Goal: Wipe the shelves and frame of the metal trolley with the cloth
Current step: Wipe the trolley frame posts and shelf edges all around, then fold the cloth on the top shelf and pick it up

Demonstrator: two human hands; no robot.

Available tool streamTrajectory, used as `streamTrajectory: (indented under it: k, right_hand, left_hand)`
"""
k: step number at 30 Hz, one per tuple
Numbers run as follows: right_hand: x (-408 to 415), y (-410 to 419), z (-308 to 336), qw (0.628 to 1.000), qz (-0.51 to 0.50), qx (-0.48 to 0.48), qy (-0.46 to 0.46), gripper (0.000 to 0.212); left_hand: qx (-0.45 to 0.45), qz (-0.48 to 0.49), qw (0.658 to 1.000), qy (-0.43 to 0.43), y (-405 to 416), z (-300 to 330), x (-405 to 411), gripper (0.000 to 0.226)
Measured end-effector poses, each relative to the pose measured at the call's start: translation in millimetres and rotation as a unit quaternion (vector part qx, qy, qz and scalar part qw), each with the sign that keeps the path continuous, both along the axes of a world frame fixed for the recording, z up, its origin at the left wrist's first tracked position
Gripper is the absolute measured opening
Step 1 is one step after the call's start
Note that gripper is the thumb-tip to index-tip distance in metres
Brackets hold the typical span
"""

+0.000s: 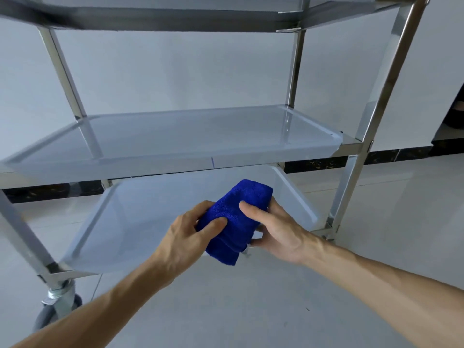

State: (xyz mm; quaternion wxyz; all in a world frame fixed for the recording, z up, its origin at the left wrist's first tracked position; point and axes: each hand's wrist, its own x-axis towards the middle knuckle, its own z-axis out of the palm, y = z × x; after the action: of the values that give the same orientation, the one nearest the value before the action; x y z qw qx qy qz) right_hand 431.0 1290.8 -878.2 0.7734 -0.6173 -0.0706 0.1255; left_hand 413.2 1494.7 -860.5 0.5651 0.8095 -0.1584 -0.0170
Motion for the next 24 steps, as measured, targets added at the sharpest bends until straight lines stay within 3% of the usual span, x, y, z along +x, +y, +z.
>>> streamTrajectory:
  k: [4, 7, 10, 17, 21, 24]
  right_hand:
    - [-4, 1, 24, 0.997, 0.062, -0.004, -0.041, 0.062]
    - [-10, -5, 60, 0.993, 0.113, -0.034, -0.028, 0.057]
    - [-22, -10, 96, 0.993, 0.075, -0.094, -0.02, 0.043]
    - [-42, -10, 249, 0.964, -0.021, -0.225, -0.139, 0.022]
    - [-20, 5, 365, 0.947, -0.065, -0.259, -0.176, 0.024]
    - [17, 24, 430, 0.944, -0.11, -0.268, -0.16, 0.039]
  left_hand:
    - [0.018, -0.037, 0.998, -0.037, 17, 36, -7, 0.024]
    - [0.005, -0.032, 0.999, -0.033, 26, 72, -11, 0.024]
    - [0.014, 0.0, 1.0, -0.019, 31, 115, -13, 0.021]
    - [0.048, -0.036, 0.998, -0.02, 42, 254, -17, 0.021]
    - [0.001, -0.034, 0.999, -0.03, 52, 366, 13, 0.021]
    - [0.002, 0.008, 0.999, -0.044, 60, 432, 50, 0.018]
